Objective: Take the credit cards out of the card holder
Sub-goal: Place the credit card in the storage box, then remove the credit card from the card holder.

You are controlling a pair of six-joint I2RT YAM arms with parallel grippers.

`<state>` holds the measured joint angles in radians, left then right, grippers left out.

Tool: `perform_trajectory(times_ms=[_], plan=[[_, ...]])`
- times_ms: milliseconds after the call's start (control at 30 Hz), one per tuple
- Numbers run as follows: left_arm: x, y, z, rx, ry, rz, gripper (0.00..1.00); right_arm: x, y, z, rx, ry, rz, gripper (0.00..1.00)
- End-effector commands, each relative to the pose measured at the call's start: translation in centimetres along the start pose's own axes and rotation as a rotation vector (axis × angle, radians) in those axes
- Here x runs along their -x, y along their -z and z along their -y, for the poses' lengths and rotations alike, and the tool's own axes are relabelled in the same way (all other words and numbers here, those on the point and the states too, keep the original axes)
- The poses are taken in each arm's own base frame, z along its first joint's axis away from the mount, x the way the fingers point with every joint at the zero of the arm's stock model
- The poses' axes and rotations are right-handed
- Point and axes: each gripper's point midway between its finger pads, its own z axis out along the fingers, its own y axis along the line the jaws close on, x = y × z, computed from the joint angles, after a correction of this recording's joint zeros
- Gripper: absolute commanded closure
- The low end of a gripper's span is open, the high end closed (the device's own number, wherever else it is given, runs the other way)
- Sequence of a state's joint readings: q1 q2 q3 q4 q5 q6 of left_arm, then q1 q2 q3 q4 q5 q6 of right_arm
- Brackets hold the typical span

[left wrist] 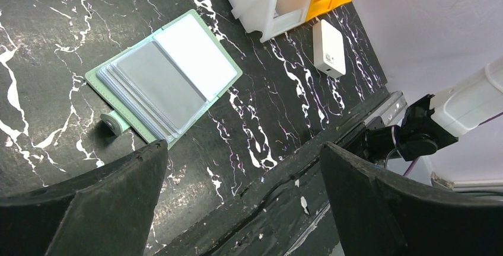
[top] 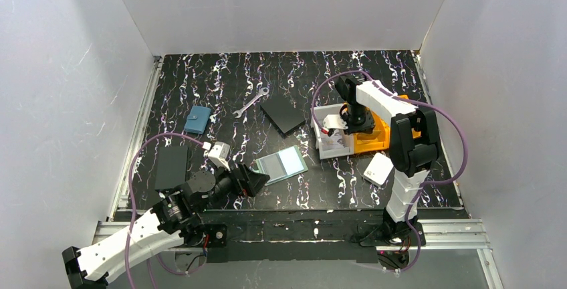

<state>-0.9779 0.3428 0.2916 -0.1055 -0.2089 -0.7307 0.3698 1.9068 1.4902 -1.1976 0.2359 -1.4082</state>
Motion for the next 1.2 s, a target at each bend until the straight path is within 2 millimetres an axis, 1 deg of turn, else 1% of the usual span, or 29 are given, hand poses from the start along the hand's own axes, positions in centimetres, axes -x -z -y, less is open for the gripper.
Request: perform_trajectory(times_ms=[0,167,233,333,367,433,467,500,533,567,633,700,733,767,800,833,867,900,933,1000,1100,1133,1167], plan=[[0.2,-0.2,-0.1,0.003,0.002,0.009,0.01,0.2,0.6,1.1,-0.062,-0.034,0.012,0.82],[0.2,-0.1,0.0,0.002,0.011,0.009,0.01,-0.1,1.9,2.8,-0.157,-0.092,0.010,0.70],[0.3,0.0,0.3,-0.011,0.023,0.017,0.01,-0.5,2.8,3.7,-0.213,-0.135,0.000,0.68],[0.9,0.0,1.0,-0.045,0.069,0.048,0.01,-1.1,5.0,5.1,-0.305,-0.234,0.009,0.66],[1.1,0.1,1.0,-0.043,0.104,0.062,0.01,-1.2,6.0,5.4,-0.334,-0.268,0.020,0.66],[1.6,0.1,1.4,-0.063,0.168,0.088,0.01,-0.9,8.6,5.6,-0.394,-0.341,0.097,0.65],[1.7,0.1,1.7,-0.075,0.190,0.094,0.01,-0.3,9.9,5.5,-0.418,-0.379,0.165,0.64],[2.1,0.1,2.2,-0.095,0.227,0.106,0.01,0.6,11.9,5.2,-0.453,-0.413,0.259,0.61],[2.3,0.1,2.5,-0.105,0.252,0.108,0.01,1.9,13.6,4.7,-0.467,-0.445,0.372,0.56],[2.4,0.0,2.7,-0.105,0.272,0.102,0.01,3.7,15.1,4.0,-0.465,-0.463,0.512,0.52],[2.3,-0.2,2.9,-0.081,0.297,0.075,0.01,7.6,18.0,2.0,-0.437,-0.462,0.788,0.38],[1.6,-0.2,2.2,-0.008,0.284,0.014,0.01,11.1,19.8,-0.6,-0.381,-0.442,1.038,0.14],[1.6,-0.2,2.0,0.029,0.275,-0.008,0.01,12.6,20.9,-1.6,-0.355,-0.440,1.168,0.07],[1.4,-0.1,1.7,0.074,0.264,-0.035,0.01,14.1,20.3,-3.1,-0.282,-0.449,1.267,0.02],[1.3,-0.1,1.4,0.115,0.251,-0.057,0.01,15.2,20.6,-4.3,-0.221,-0.441,1.365,0.02],[1.6,-0.1,1.2,0.154,0.240,-0.073,0.01,15.8,20.9,-5.2,-0.167,-0.428,1.446,0.02],[1.4,-0.2,0.9,0.195,0.228,-0.095,0.01,16.2,20.6,-5.9,-0.096,-0.465,1.502,0.02],[0.8,-0.6,0.4,0.244,0.212,-0.133,0.01,16.3,20.0,-6.1,-0.037,-0.519,1.550,0.02],[0.5,-0.9,0.1,0.278,0.203,-0.163,0.03,16.6,19.5,-6.5,0.009,-0.556,1.589,0.02],[-0.2,-1.7,-0.1,0.337,0.186,-0.223,0.05,16.7,18.4,-7.0,0.073,-0.649,1.651,0.02],[-1.3,-3.3,0.0,0.378,0.155,-0.307,0.07,16.8,16.5,-7.8,0.069,-0.683,1.661,0.02],[-2.4,-5.5,0.4,0.336,0.123,-0.356,0.09,16.4,15.2,-7.7,0.025,-0.710,1.624,0.02],[-2.5,-6.4,0.9,0.293,0.121,-0.362,0.11,16.3,15.0,-7.8,0.019,-0.711,1.621,0.02]])
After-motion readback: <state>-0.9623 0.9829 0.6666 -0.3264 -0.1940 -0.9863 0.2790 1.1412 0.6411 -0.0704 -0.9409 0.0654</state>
